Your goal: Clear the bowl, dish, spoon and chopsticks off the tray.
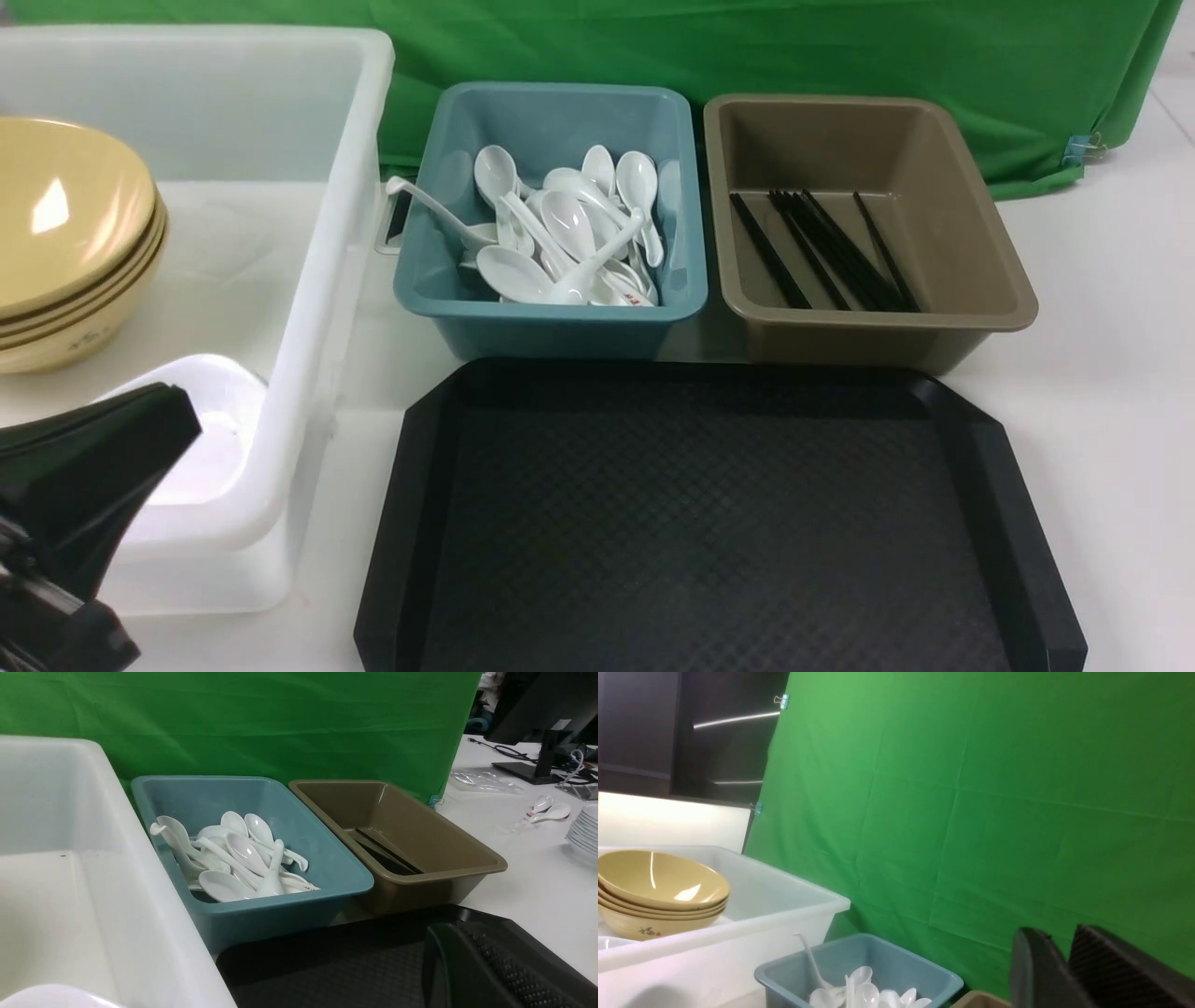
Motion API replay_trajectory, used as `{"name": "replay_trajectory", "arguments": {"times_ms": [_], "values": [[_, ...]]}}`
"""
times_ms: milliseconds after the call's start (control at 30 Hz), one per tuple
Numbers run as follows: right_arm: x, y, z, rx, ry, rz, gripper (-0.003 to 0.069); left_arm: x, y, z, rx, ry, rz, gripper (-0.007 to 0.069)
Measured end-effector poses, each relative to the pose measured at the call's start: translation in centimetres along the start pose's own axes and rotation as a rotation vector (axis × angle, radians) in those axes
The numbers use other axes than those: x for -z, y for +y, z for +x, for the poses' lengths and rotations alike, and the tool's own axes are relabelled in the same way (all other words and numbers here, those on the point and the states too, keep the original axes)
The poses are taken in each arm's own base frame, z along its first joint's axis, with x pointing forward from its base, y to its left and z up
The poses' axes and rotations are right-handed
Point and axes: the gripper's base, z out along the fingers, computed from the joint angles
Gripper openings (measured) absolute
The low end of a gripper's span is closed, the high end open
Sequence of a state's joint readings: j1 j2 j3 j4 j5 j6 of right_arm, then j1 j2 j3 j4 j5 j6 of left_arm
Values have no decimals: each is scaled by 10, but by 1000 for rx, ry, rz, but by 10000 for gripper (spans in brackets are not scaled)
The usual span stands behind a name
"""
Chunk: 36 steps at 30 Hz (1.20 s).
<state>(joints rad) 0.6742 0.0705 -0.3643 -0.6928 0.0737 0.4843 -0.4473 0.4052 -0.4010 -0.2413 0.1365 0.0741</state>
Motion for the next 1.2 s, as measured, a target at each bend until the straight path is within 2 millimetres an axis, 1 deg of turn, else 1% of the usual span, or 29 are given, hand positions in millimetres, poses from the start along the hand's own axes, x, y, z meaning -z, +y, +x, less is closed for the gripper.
{"name": "replay_trajectory", "arguments": {"times_ms": [233, 333, 400, 467, 533, 567, 600, 633, 700, 733, 767, 933, 1000, 1200], "values": [[0, 0, 0, -2, 5, 3, 129, 0, 0, 0, -6, -1, -1, 3], [0, 0, 0, -2, 5, 4, 137, 3, 1, 0, -71, -26, -10, 3], [0, 0, 0, -2, 5, 4, 141, 7, 4, 6, -104, -41, -34, 3], [0, 0, 0, -2, 5, 4, 144, 13, 10, 16, -121, -60, -80, 3], [0, 0, 0, -2, 5, 4, 148, 22, 19, 35, -135, -82, -183, 3], [0, 0, 0, -2, 5, 4, 149, 24, 20, 40, -135, -84, -193, 3], [0, 0, 1, -2, 6, 4, 155, 29, 26, 54, -137, -91, -259, 3], [0, 0, 1, -2, 6, 4, 158, 32, 30, 64, -137, -94, -305, 3], [0, 0, 1, -2, 6, 4, 162, 35, 34, 75, -138, -98, -360, 3], [0, 0, 0, -2, 5, 4, 165, 37, 36, 84, -141, -97, -389, 3], [0, 0, 1, -2, 6, 4, 171, 38, 39, 97, -141, -75, -415, 3], [0, 0, 1, -2, 9, 6, 182, 38, 42, 107, -132, -8, -439, 3], [0, 0, 1, -2, 9, 6, 193, 38, 42, 113, -122, 47, -440, 3], [0, 0, 1, -2, 9, 6, 211, 38, 43, 114, -147, 63, -441, 3]]}}
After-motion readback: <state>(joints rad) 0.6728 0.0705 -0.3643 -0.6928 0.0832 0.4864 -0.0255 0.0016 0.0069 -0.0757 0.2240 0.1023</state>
